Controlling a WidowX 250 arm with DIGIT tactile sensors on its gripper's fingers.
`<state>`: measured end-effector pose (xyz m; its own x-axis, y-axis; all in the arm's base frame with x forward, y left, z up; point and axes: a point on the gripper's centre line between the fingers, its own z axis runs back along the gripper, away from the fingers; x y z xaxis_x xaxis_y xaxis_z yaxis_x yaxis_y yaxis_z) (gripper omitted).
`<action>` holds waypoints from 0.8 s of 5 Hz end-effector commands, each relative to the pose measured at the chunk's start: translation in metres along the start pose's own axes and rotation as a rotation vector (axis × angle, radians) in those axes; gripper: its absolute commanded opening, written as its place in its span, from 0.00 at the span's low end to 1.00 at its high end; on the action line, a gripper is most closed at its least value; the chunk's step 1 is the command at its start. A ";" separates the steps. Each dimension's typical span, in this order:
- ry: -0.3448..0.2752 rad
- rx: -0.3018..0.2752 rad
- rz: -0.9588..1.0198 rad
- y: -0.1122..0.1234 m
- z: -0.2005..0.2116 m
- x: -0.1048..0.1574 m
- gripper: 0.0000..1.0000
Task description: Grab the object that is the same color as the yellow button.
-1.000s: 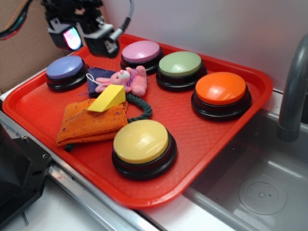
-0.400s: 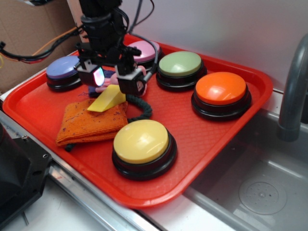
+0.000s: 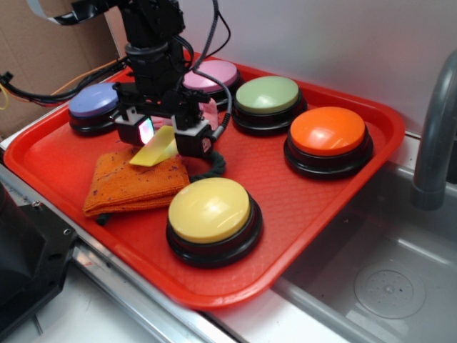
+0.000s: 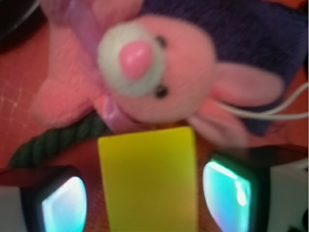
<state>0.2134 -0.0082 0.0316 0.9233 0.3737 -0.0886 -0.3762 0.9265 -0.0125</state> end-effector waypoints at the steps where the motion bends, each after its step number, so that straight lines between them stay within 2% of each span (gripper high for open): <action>1: -0.047 0.004 -0.030 -0.002 0.004 0.000 0.06; 2: -0.078 -0.013 -0.069 -0.004 0.017 -0.003 0.00; 3: -0.134 0.017 -0.175 -0.014 0.049 -0.001 0.00; 4: -0.182 0.014 -0.244 -0.024 0.078 -0.002 0.00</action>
<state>0.2203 -0.0288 0.0953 0.9879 0.1521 0.0308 -0.1527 0.9882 0.0160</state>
